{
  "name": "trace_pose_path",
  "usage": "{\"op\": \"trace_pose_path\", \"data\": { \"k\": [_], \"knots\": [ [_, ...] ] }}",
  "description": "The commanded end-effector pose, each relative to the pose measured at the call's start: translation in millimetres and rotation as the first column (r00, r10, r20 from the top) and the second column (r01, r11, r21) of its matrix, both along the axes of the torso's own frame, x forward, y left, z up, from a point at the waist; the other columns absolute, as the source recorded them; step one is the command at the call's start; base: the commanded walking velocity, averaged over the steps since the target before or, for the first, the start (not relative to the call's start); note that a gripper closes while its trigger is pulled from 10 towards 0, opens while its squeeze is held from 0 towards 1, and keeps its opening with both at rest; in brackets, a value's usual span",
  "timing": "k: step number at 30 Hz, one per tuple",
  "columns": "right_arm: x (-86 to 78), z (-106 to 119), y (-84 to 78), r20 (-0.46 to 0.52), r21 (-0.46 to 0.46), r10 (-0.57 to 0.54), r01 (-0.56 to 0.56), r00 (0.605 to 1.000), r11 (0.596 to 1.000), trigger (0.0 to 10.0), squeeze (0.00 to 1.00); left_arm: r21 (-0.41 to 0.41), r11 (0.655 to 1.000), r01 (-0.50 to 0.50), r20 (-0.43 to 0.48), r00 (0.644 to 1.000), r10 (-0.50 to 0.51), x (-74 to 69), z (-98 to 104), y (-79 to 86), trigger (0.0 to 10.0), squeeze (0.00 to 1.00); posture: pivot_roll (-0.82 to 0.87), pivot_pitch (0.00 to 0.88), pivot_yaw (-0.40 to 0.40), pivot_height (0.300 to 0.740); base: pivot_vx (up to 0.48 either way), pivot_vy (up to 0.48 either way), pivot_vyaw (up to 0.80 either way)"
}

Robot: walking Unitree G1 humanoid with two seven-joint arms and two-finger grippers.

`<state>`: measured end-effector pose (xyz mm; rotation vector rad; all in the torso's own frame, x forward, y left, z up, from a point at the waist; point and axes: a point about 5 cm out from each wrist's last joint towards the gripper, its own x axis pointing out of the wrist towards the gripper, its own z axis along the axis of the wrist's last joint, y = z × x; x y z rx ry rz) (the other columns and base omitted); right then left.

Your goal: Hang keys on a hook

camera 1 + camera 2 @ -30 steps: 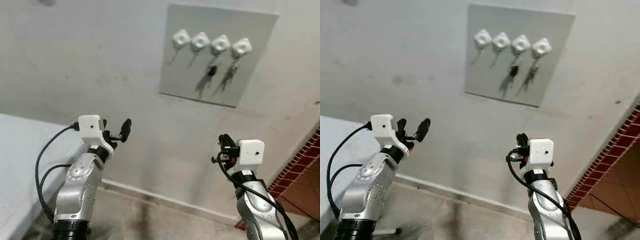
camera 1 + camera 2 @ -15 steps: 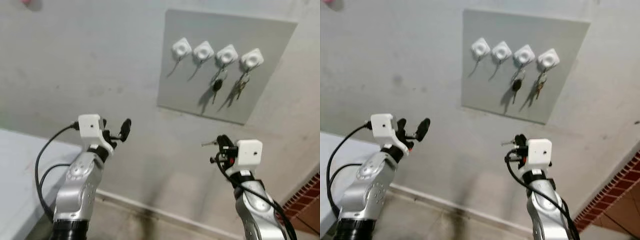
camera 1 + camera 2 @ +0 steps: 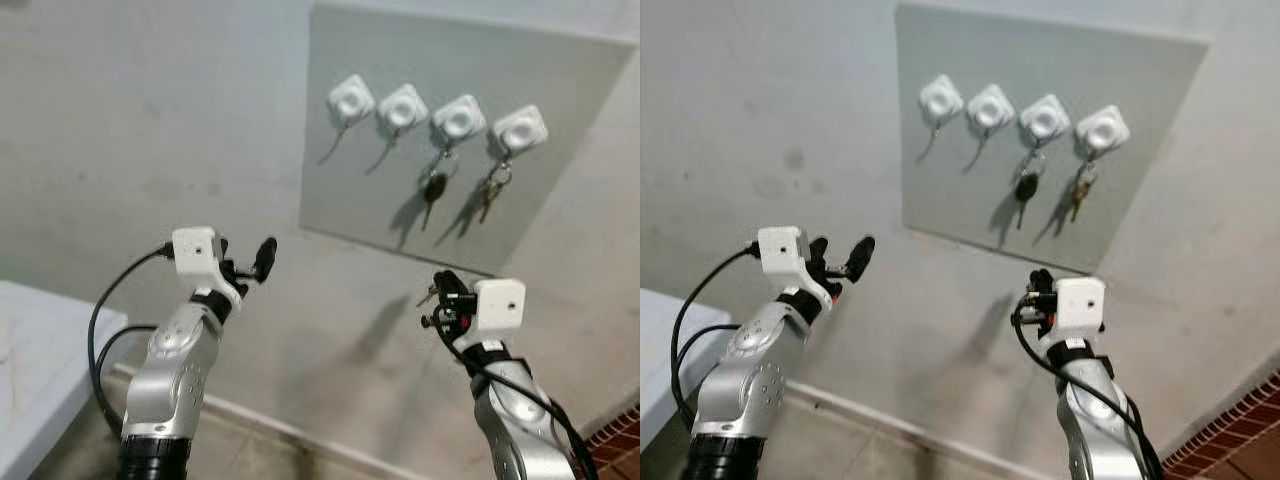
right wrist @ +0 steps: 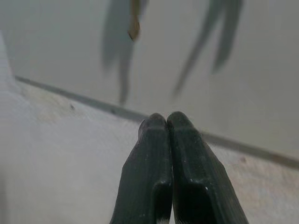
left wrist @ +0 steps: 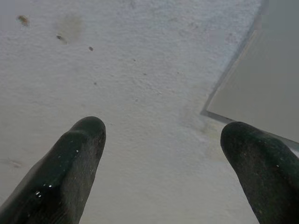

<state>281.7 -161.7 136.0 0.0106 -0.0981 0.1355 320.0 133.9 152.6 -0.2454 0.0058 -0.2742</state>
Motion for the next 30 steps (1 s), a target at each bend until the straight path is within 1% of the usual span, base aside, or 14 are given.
{"op": "trace_pose_path", "data": {
  "k": [1,2,3,6,10,11,13,15,17,19,20,22,26,30],
  "knots": [
    [1.9,2,-2.2,-0.003,-0.001,0.010,-0.010,1.000,1.000,10.0,0.00,0.023,0.999,0.040,0.031,0.999,-0.041,0.4,9,-8.3,10.0,0.00,0.02,0.000,-0.044,0.740,0.000,0.000,0.00],
    [2.6,3,-1.6,-0.001,-0.003,0.017,-0.017,1.000,1.000,10.0,0.00,0.027,0.998,0.054,0.037,0.998,-0.055,-0.1,10,-10.2,10.0,0.00,0.02,0.000,-0.044,0.740,0.000,0.000,0.00],
    [5.8,7,2.0,0.011,-0.013,0.057,-0.056,0.998,0.998,10.0,0.00,0.054,0.993,0.104,0.071,0.992,-0.108,-2.2,15,-18.4,10.0,0.00,0.02,0.000,-0.046,0.740,0.000,0.000,0.00],
    [8.9,11,7.6,0.020,-0.014,0.099,-0.099,0.995,0.995,10.0,0.00,0.088,0.986,0.144,0.093,0.984,-0.152,-3.6,19,-25.4,10.0,0.00,0.02,0.000,-0.046,0.740,0.000,0.000,0.00],
    [15.4,20,18.4,0.045,-0.004,0.163,-0.163,0.986,0.987,10.0,0.00,0.088,0.979,0.184,0.111,0.975,-0.193,-3.4,25,-34.3,10.0,0.00,0.02,0.000,-0.046,0.740,0.000,0.000,0.00],
    [18.4,24,24.5,0.053,-0.004,0.194,-0.194,0.980,0.981,10.0,0.00,0.099,0.974,0.203,0.123,0.969,-0.214,-2.9,28,-39.2,10.0,0.00,0.02,0.000,-0.045,0.740,0.000,0.000,0.00],
    [20.3,26,28.4,0.057,-0.001,0.214,-0.214,0.975,0.977,10.0,0.00,0.103,0.971,0.216,0.132,0.965,-0.229,-2.6,31,-42.3,10.0,0.00,0.02,0.000,-0.045,0.740,0.000,0.000,0.00],
    [20.9,26,28.9,0.057,0.000,0.218,-0.219,0.974,0.976,10.0,0.00,0.103,0.970,0.220,0.134,0.963,-0.233,-2.6,32,-42.8,10.0,0.00,0.02,0.000,-0.045,0.740,0.000,0.000,0.00],
    [27.8,36,43.2,0.088,0.010,0.272,-0.274,0.958,0.962,10.0,0.00,0.106,0.963,0.248,0.167,0.950,-0.263,-1.6,43,-49.3,10.0,0.00,0.02,0.000,-0.044,0.740,0.000,0.000,0.00],
    [29.0,38,45.4,0.095,0.014,0.280,-0.282,0.955,0.959,10.0,0.00,0.113,0.961,0.251,0.171,0.948,-0.268,-1.6,44,-50.1,10.0,0.00,0.02,0.000,-0.041,0.740,0.000,0.000,0.00],
    [32.5,44,50.2,0.116,0.021,0.292,-0.297,0.949,0.955,10.0,0.00,0.111,0.960,0.258,0.176,0.945,-0.275,-1.7,47,-52.2,10.0,0.00,0.02,0.000,-0.040,0.740,0.000,0.000,0.00],
    [35.7,50,54.7,0.138,0.030,0.307,-0.314,0.942,0.949,10.0,0.00,0.111,0.958,0.265,0.181,0.942,-0.282,-2.0,49,-54.0,10.0,0.00,0.02,0.000,-0.038,0.740,0.000,0.000,0.00],
    [39.7,56,58.5,0.157,0.030,0.315,-0.323,0.936,0.946,10.0,0.00,0.110,0.955,0.277,0.188,0.937,-0.294,-2.4,51,-56.3,10.0,0.00,0.02,0.000,-0.036,0.740,0.000,0.000,0.00],
    [47.1,69,64.6,0.196,0.040,0.332,-0.346,0.923,0.937,10.0,0.00,0.113,0.952,0.285,0.193,0.933,-0.302,-2.1,53,-58.3,10.0,0.00,0.02,0.000,-0.036,0.740,0.000,0.000,0.00]
  ]
}}
